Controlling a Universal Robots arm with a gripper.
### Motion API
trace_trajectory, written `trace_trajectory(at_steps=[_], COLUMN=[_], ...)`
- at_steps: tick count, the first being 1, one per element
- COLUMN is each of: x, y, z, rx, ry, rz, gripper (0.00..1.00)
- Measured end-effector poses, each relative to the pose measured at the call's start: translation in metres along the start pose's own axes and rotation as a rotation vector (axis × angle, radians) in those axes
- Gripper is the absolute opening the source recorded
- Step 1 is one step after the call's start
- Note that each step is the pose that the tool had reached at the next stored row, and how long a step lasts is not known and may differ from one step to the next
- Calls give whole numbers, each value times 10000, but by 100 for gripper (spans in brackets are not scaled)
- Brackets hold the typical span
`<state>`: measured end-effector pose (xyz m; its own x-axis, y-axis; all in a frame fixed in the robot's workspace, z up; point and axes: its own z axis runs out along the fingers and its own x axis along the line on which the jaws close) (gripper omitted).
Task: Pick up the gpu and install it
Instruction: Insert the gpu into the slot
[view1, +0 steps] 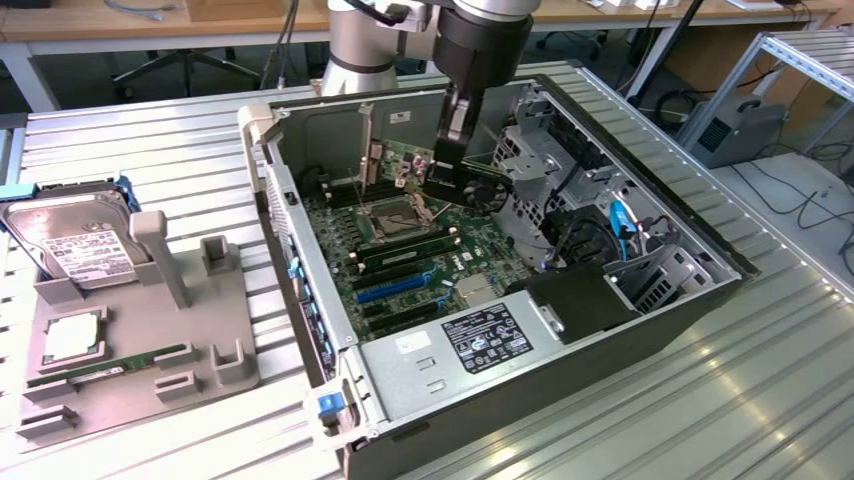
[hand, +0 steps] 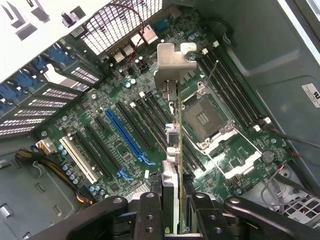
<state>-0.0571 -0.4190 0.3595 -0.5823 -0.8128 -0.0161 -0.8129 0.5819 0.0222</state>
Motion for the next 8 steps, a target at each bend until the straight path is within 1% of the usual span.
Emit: trace_trajectory(at_steps=[8], x=[0], y=[0], z=[2], rx=[0], ry=[7], rz=[-133], gripper=[27])
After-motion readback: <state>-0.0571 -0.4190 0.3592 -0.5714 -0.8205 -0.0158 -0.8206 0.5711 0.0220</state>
